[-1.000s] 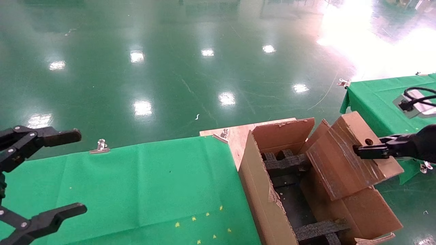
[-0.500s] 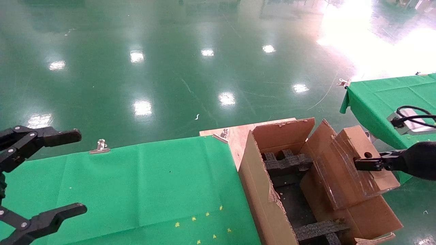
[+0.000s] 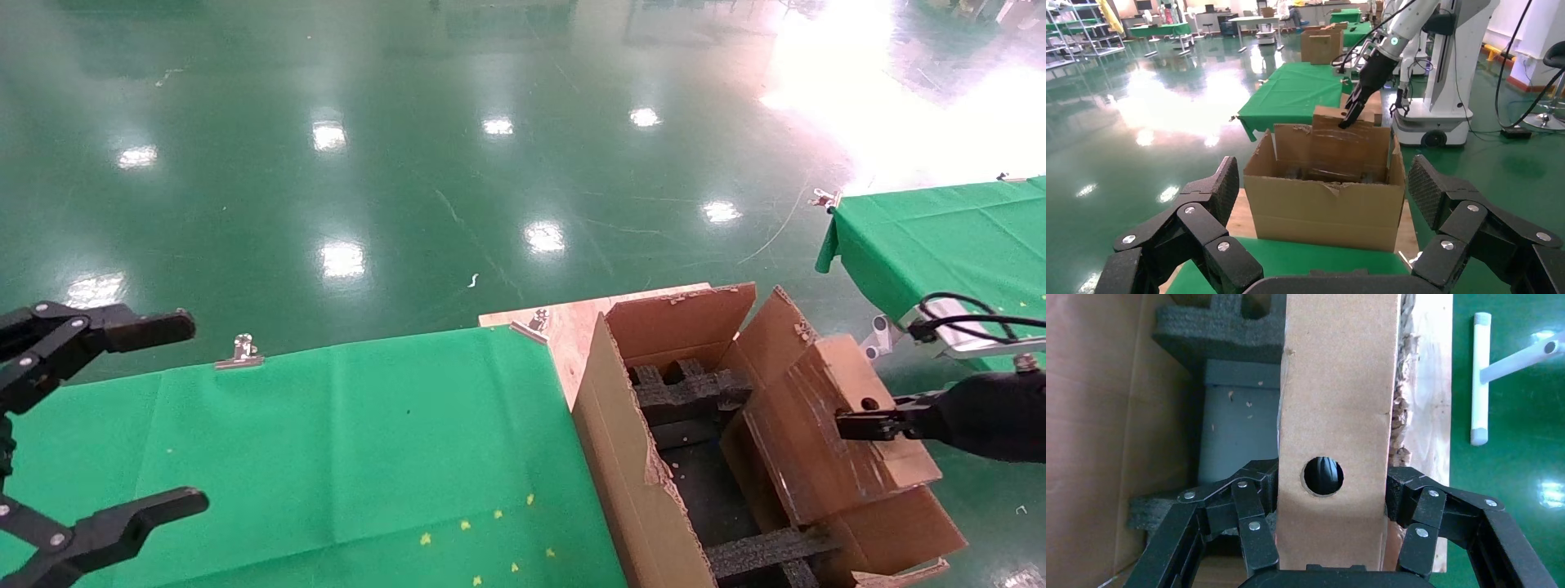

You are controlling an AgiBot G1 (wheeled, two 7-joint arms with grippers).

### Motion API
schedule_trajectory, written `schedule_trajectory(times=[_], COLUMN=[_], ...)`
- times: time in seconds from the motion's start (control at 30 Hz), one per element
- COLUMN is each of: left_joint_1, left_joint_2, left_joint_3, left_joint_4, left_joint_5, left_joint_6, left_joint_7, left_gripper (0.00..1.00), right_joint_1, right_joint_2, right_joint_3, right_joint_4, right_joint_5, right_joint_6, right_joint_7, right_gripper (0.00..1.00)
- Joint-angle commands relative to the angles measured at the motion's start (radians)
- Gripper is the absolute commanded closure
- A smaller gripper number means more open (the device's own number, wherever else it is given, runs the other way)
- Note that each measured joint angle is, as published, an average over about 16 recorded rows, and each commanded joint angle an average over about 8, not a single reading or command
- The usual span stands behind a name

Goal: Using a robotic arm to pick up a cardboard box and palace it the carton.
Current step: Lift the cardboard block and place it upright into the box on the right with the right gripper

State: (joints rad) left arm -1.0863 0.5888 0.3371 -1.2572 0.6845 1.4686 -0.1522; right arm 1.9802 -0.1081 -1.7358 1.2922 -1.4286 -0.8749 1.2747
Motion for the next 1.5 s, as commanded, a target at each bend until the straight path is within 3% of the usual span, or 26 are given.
schedule_trajectory(times=[0.03, 0.5, 1.5], left_joint_1=[0.000, 0.000, 0.000], left_joint_2=[0.000, 0.000, 0.000], left_joint_3=[0.000, 0.000, 0.001], left_joint_4=[0.000, 0.000, 0.000], left_joint_5=[0.000, 0.000, 0.000], left_joint_6=[0.000, 0.000, 0.000], left_joint_7=[0.000, 0.000, 0.000], left_gripper=[0.00, 0.00, 0.00], right_joint_1=[-0.014, -0.100, -0.270], right_joint_2=[-0.010, -0.123, -0.360], right_joint_3=[-0.011, -0.052, -0.071], right_joint_4=[-0.006, -0.130, -0.415], right_joint_5=[0.001, 0.046, 0.159], right_joint_6=[0.016, 0.098, 0.163], right_joint_7=[0.002, -0.043, -0.212], right_gripper=[1.00, 1.00, 1.00])
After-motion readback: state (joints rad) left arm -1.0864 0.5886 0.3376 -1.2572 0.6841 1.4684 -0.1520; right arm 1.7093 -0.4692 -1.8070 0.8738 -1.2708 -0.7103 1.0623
